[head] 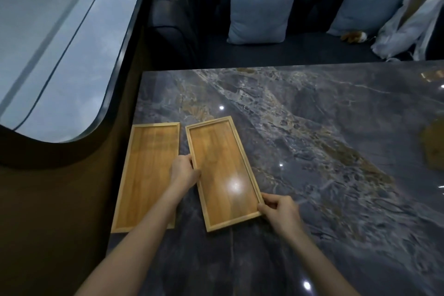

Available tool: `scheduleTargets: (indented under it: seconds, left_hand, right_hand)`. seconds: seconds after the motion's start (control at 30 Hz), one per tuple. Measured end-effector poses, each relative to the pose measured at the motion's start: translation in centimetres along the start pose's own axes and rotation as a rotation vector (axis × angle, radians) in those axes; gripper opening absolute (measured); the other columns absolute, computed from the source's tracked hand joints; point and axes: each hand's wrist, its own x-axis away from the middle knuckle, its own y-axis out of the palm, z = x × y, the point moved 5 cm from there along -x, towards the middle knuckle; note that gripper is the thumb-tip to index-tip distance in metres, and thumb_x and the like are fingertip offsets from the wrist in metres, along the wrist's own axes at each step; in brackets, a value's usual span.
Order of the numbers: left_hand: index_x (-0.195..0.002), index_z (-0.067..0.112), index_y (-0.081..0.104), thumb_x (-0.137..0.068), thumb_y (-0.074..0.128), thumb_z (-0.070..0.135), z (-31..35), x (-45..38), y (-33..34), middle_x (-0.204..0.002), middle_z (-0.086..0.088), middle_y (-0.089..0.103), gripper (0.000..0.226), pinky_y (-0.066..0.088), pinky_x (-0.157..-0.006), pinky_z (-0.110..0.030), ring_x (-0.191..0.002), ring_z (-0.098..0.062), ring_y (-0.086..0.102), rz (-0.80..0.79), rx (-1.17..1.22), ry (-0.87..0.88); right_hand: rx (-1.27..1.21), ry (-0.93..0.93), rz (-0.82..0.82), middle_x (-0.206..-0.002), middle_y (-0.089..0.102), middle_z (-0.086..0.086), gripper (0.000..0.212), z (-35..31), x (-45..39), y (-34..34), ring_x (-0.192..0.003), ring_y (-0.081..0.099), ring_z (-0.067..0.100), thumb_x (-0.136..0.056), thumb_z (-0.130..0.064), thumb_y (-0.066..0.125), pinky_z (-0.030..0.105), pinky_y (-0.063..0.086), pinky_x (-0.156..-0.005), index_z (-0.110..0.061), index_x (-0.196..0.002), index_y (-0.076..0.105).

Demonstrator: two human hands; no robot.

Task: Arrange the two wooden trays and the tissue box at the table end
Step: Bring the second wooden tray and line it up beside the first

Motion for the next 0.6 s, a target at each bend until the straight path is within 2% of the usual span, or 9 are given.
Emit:
scheduleTargets:
  seconds: [0.13, 0.27, 0.33, 0.4, 0.47, 0.6]
  left_hand:
    - [-0.102, 0.006, 0.067, -0.078, 0.064, 0.008, -0.9, -1.2, 0.1, -0.099, -0.013, 0.070, 0.023, 0.057, -0.080, -0.041, -0.092, -0.028, 0.065, 0.013, -0.006, 0.000]
    - [-0.104, 0.006, 0.065, -0.081, 0.063, 0.006, -1.5, -2.0, 0.2, -0.104, -0.012, 0.067, 0.023, 0.055, -0.081, -0.037, -0.096, -0.027, 0.063, 0.045, -0.032, -0.011]
    - [-0.107, 0.006, 0.063, -0.083, 0.062, 0.008, -1.4, -2.1, 0.4, -0.109, -0.013, 0.064, 0.025, 0.055, -0.085, -0.038, -0.100, -0.028, 0.062, 0.068, -0.065, 0.003]
    - [-0.107, 0.006, 0.062, -0.086, 0.058, 0.008, -1.5, -2.1, 0.5, -0.110, -0.013, 0.061, 0.021, 0.055, -0.082, -0.037, -0.096, -0.027, 0.061, 0.106, -0.103, 0.005]
    - [-0.108, 0.007, 0.060, -0.089, 0.054, 0.007, -1.5, -1.9, 0.6, -0.110, -0.013, 0.059, 0.020, 0.053, -0.078, -0.032, -0.092, -0.025, 0.061, 0.148, -0.146, 0.006]
    - [-0.125, 0.006, 0.050, -0.091, 0.050, 0.005, -1.3, -1.5, 0.9, -0.114, -0.012, 0.058, 0.033, 0.053, -0.080, -0.030, -0.093, -0.023, 0.062, 0.176, -0.184, 0.047]
  right_hand:
    - [-0.007, 0.002, 0.024, -0.099, 0.074, 0.006, 0.029, -0.3, -0.5, 0.9, -0.086, 0.060, 0.006, -0.079, -0.004, 0.065, 0.013, 0.038, -0.069, -0.012, -0.106, 0.068]
    - [0.002, -0.017, 0.045, -0.091, 0.071, 0.001, 0.030, -0.3, -0.9, 1.8, -0.087, 0.062, 0.011, -0.078, -0.005, 0.066, 0.016, 0.039, -0.073, -0.012, -0.107, 0.068]
    - [0.034, -0.030, 0.067, -0.083, 0.064, 0.002, 0.029, -0.2, -0.9, 2.1, -0.081, 0.061, 0.017, -0.078, -0.007, 0.067, 0.017, 0.039, -0.071, -0.013, -0.106, 0.069]
    - [0.061, -0.050, 0.083, -0.073, 0.057, 0.001, 0.029, -0.2, -1.2, 2.5, -0.068, 0.055, 0.015, -0.077, -0.007, 0.068, 0.009, 0.039, -0.062, -0.013, -0.105, 0.069]
    - [0.082, -0.073, 0.087, -0.066, 0.051, -0.002, 0.027, -0.4, -1.3, 2.9, -0.061, 0.050, 0.011, -0.077, -0.005, 0.068, 0.006, 0.038, -0.063, -0.013, -0.103, 0.070]
    - [0.108, -0.087, 0.097, -0.065, 0.048, -0.004, 0.029, -0.4, -1.4, 3.2, -0.060, 0.049, 0.009, -0.077, -0.005, 0.068, 0.014, 0.037, -0.062, -0.012, -0.104, 0.070]
